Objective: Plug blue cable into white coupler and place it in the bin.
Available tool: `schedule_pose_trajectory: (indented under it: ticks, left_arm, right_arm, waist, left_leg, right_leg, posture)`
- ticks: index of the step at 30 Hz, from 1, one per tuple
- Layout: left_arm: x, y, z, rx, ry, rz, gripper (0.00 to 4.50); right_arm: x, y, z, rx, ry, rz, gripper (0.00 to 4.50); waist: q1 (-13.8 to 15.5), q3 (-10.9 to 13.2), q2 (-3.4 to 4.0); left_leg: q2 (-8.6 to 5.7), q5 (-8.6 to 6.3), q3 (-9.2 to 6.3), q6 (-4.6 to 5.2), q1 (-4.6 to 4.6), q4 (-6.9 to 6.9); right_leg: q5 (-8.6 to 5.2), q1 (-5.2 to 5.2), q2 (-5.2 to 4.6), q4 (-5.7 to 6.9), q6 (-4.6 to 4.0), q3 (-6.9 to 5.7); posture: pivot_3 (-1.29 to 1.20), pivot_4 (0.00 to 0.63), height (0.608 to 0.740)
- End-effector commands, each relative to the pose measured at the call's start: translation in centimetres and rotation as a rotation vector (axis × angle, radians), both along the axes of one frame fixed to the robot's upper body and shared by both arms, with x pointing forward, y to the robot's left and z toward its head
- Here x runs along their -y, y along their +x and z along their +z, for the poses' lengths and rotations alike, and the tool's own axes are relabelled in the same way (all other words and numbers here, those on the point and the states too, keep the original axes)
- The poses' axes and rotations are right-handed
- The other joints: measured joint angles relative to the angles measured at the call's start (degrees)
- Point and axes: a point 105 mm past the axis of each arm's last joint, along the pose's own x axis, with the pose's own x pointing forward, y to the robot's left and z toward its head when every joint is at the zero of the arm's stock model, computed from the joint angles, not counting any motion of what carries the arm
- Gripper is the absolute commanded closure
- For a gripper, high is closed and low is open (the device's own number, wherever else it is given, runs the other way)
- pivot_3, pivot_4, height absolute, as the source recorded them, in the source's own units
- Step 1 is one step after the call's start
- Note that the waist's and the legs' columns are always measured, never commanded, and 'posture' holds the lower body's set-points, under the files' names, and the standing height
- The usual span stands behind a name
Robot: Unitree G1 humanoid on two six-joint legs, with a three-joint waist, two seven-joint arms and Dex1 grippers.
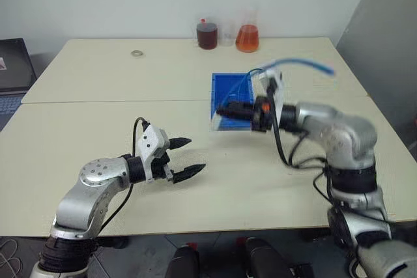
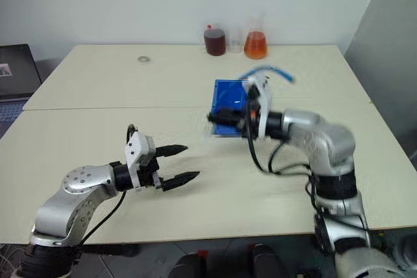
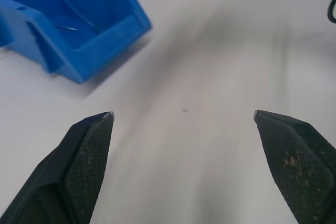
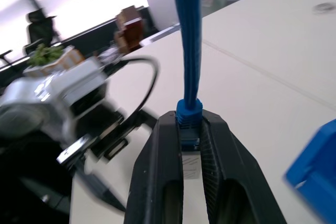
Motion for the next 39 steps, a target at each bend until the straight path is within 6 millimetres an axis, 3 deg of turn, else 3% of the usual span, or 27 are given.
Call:
schedule_pose_trajectory:
  ticks: [1,7,16,17,25,32,39]
  left_arm:
    - [-0.2,0.2,1.9,0.058,-0.003,0.044,0.03]
    - [-0.7,0.4,1.4,0.044,-0.004,0.076,0.03]
    - [-1.2,0.4,1.2,0.072,-0.004,0.122,0.03]
    - [-1.3,0.6,1.4,0.087,-0.009,0.142,0.0]
    - [-1.3,0.5,1.5,0.103,-0.025,0.16,0.0]
    - [-1.1,0.8,1.6,0.102,-0.032,0.155,0.0]
    - [-1.4,0.6,1.6,0.092,-0.033,0.167,0.0]
  right_arm:
    - [2.1,3.1,0.3,-0.026,-0.039,-0.099,4.34]
    - [3.2,8.0,-0.9,-0.107,-0.057,-0.242,4.34]
    - [1.2,9.5,-2.1,-0.147,-0.102,-0.249,4.34]
    - [1.2,9.6,-2.3,-0.145,-0.106,-0.261,3.64]
    - [1.0,9.9,-2.4,-0.132,-0.104,-0.267,1.78]
    - [2.5,10.7,-1.3,-0.072,-0.129,-0.34,0.02]
    - [3.9,10.4,0.6,-0.05,-0.141,-0.344,0.02]
  waist:
    - [0.13,0.0,0.0]
    - [-0.41,0.0,0.0]
    - [-0.32,0.01,0.01]
    - [-0.25,0.01,0.01]
    - [-0.13,0.01,0.01]
    - [-0.12,0.01,0.01]
    - [-0.13,0.01,0.02]
  left_leg:
    - [-0.02,0.0,0.03,0.0,-0.05,0.0]
    - [-0.03,-0.01,0.26,0.01,-0.5,-0.04]
    - [-0.01,-0.01,0.32,0.0,-0.82,-0.06]
    - [-0.02,-0.01,0.32,0.0,-0.82,-0.06]
    - [-0.13,-0.01,0.31,0.0,-0.81,-0.02]
    - [-0.18,0.0,0.29,0.0,-0.8,0.03]
    - [-0.2,0.0,0.3,0.0,-0.8,0.03]
  right_leg:
    - [0.0,-0.05,-0.01,-0.04,0.0,0.03]
    - [0.06,-0.5,-0.05,-0.11,-0.07,0.17]
    - [0.07,-0.81,-0.14,-0.05,-0.09,0.14]
    - [0.07,-0.81,-0.14,-0.05,-0.09,0.13]
    - [0.07,-0.81,-0.27,0.05,-0.09,0.12]
    - [0.07,-0.81,-0.3,0.17,-0.09,0.11]
    - [0.07,-0.81,-0.32,0.18,-0.09,0.11]
  posture:
    - [0.0,0.15,0.74]
    - [0.0,0.15,0.74]
    - [0.0,0.15,0.74]
    - [0.0,0.15,0.74]
    - [0.0,0.15,0.74]
    - [0.0,0.15,0.74]
    - [0.0,0.15,0.74]
